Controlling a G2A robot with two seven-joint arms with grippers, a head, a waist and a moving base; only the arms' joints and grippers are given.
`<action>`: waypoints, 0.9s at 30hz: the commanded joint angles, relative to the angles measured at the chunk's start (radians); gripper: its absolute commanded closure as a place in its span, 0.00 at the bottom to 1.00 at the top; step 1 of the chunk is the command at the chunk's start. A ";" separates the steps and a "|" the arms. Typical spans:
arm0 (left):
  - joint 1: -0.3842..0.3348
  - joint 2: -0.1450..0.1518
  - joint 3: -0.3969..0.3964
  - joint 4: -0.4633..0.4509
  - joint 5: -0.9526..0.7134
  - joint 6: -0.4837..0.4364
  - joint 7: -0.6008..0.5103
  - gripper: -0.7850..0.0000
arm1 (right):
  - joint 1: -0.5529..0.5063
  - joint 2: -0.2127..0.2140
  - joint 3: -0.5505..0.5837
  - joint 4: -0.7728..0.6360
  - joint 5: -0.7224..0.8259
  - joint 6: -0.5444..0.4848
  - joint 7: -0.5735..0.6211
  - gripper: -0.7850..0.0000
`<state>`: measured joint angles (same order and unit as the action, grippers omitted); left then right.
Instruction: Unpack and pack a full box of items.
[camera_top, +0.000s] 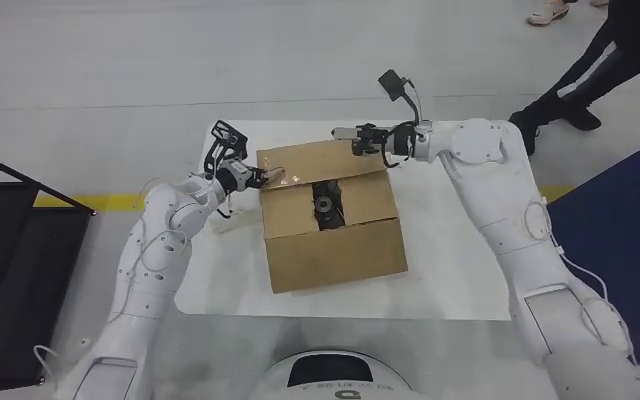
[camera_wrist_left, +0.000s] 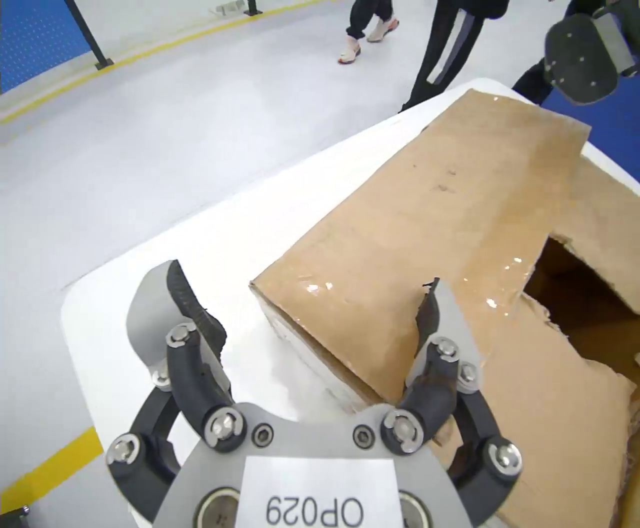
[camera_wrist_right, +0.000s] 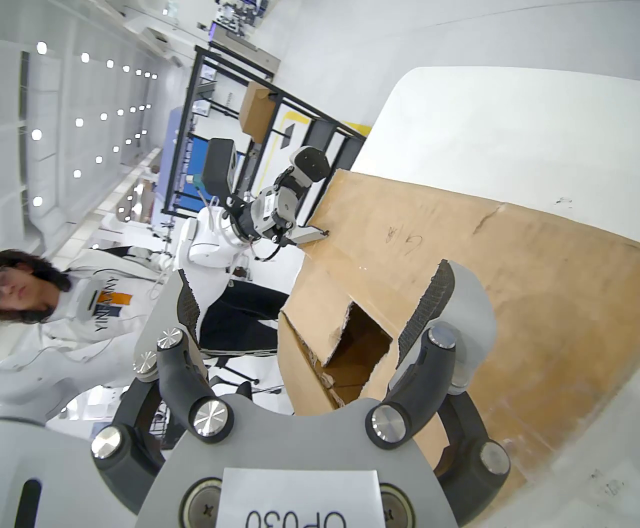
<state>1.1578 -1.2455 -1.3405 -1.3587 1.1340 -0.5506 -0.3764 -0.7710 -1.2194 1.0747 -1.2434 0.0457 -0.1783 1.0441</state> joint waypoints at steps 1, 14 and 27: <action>-0.004 0.000 0.010 0.006 -0.004 0.006 -0.013 0.00 | -0.002 0.000 -0.002 -0.018 0.005 0.006 0.002 0.00; -0.051 -0.009 0.086 0.028 -0.004 0.054 -0.031 0.00 | -0.002 0.000 -0.002 -0.018 0.005 0.006 0.002 0.00; -0.082 -0.013 0.128 0.034 -0.019 0.060 -0.014 0.00 | -0.325 0.105 0.368 -0.158 0.184 -0.153 0.302 0.00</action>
<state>1.0770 -1.2587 -1.2145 -1.3278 1.1158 -0.4902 -0.3925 -1.0516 -1.1249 1.3890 -1.3861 0.2097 -0.3179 1.3136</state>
